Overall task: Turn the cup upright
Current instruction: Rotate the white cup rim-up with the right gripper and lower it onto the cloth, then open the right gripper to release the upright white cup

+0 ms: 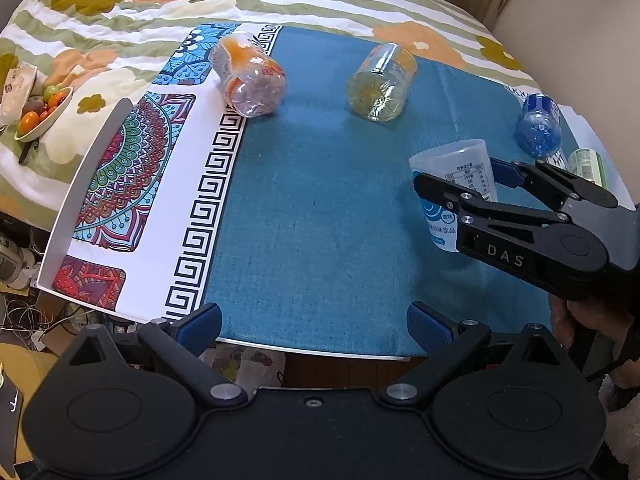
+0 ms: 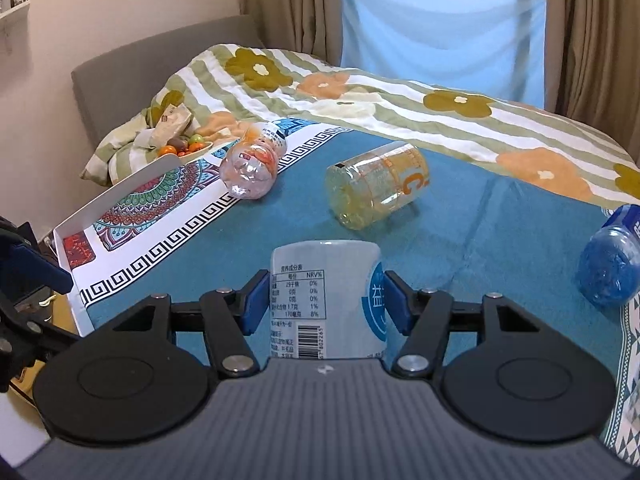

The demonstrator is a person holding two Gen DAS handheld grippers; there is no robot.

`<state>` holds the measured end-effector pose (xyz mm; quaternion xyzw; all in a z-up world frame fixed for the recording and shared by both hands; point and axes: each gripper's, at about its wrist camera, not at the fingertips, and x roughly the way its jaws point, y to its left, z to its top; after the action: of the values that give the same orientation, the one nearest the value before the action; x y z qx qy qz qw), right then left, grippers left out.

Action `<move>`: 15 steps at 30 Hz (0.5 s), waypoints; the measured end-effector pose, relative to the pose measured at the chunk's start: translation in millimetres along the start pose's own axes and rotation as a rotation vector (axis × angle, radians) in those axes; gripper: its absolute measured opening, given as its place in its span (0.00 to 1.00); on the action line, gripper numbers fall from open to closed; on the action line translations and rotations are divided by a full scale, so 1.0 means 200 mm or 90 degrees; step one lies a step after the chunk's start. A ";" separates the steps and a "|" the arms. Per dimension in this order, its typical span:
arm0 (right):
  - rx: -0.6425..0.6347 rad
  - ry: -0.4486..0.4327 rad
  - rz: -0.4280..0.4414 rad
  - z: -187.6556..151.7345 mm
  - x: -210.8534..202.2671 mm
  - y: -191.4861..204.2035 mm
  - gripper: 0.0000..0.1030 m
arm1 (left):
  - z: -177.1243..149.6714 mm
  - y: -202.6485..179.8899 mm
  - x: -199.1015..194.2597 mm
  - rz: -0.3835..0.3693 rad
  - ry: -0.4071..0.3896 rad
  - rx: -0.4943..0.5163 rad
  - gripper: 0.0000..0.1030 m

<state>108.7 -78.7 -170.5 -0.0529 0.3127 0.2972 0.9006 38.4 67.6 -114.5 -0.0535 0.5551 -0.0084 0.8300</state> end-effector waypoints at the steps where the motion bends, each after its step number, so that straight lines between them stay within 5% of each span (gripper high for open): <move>1: 0.001 -0.003 0.000 0.00 0.00 0.00 0.73 | 0.00 -0.01 0.00 0.000 0.000 0.001 0.98; 15: 0.000 -0.015 0.000 0.01 0.01 0.00 0.74 | 0.00 -0.02 0.00 0.002 -0.001 0.002 0.98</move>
<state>110.9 -77.4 -169.7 -0.0490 0.3019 0.2976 0.9044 38.7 63.8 -113.3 -0.0509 0.5548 -0.0079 0.8304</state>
